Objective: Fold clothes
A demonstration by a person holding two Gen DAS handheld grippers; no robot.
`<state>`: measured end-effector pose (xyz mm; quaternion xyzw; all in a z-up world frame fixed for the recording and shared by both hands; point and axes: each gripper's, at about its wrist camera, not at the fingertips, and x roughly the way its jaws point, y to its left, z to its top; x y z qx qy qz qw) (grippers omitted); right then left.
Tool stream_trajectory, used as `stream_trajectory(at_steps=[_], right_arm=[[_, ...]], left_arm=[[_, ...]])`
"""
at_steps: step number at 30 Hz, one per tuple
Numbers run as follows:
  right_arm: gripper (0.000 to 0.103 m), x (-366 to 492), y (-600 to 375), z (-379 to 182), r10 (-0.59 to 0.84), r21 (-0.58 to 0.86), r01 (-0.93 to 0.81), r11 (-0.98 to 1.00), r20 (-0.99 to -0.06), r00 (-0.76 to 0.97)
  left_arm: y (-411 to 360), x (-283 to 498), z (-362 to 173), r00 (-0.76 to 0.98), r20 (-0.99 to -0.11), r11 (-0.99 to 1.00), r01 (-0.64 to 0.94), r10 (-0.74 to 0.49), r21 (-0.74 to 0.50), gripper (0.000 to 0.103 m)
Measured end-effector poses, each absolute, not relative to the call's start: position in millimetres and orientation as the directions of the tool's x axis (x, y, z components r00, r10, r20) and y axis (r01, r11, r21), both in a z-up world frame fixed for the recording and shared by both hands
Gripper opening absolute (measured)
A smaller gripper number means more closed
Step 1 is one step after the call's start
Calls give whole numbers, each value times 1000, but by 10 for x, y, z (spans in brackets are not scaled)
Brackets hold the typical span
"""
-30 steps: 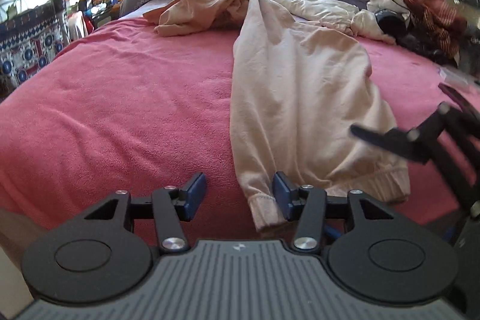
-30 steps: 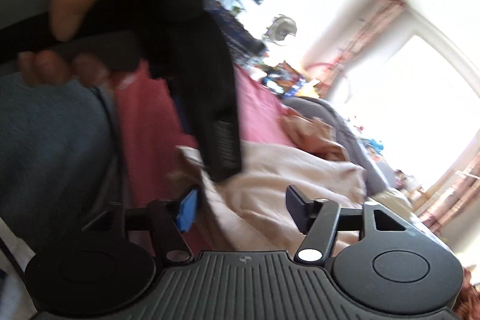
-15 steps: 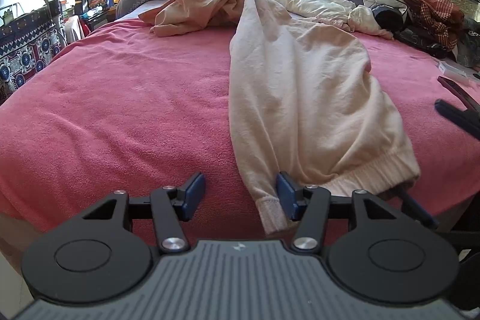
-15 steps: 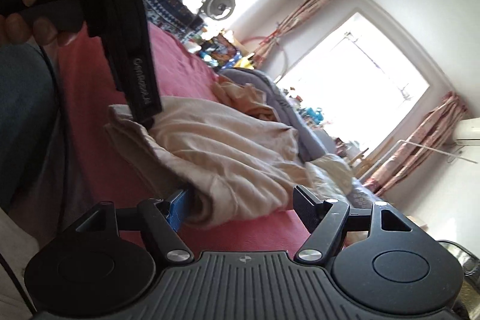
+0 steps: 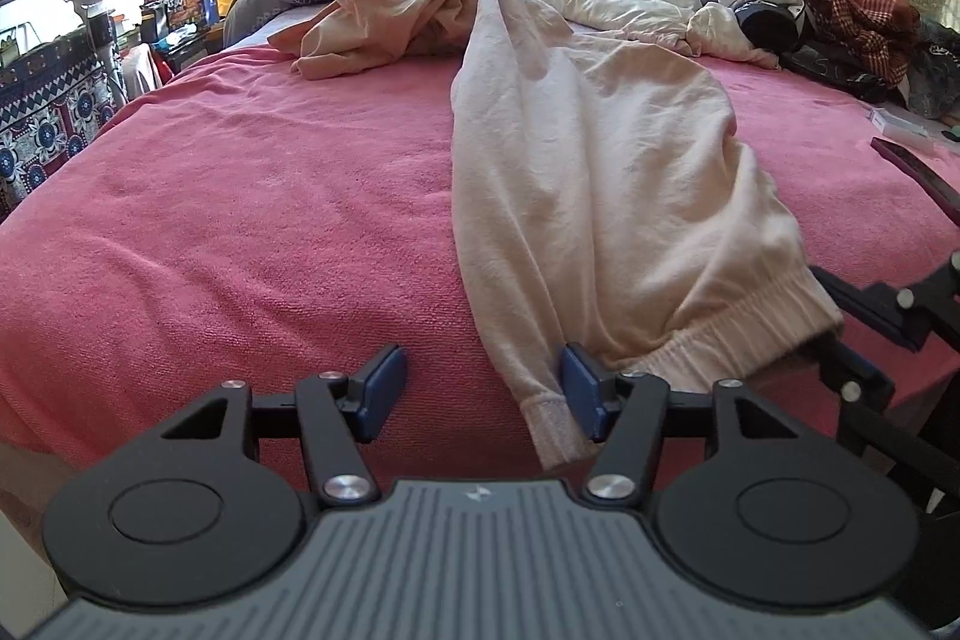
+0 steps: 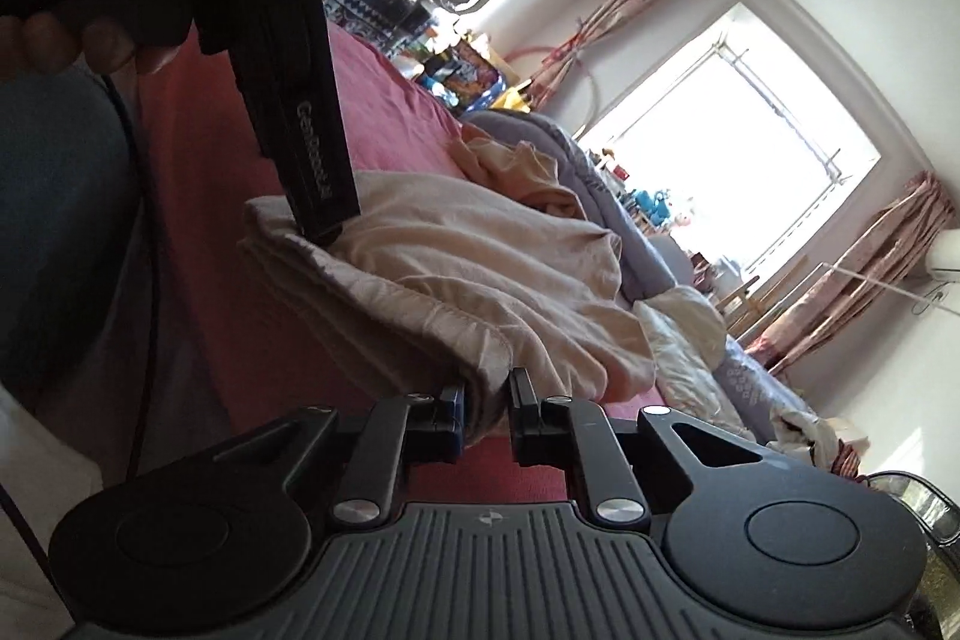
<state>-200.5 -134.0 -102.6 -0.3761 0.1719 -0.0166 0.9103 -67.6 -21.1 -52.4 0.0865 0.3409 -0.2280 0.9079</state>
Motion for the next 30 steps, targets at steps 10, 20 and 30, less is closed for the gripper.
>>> stream_trajectory(at_steps=[10, 20, 30], right_arm=[[14, -1893, -1481, -996, -44, -541, -300, 786, -533, 845], [57, -1759, -2822, -389, 478, 310, -369, 876, -647, 594], [59, -860, -3834, -286, 258, 398, -22, 917, -550, 795]], left_arm=[[-266, -702, -552, 676, -659, 872, 486, -330, 62, 67], [-145, -828, -239, 736, -594, 901, 432, -326, 41, 63], [-892, -1010, 74, 670, -454, 721, 688, -587, 82, 67]])
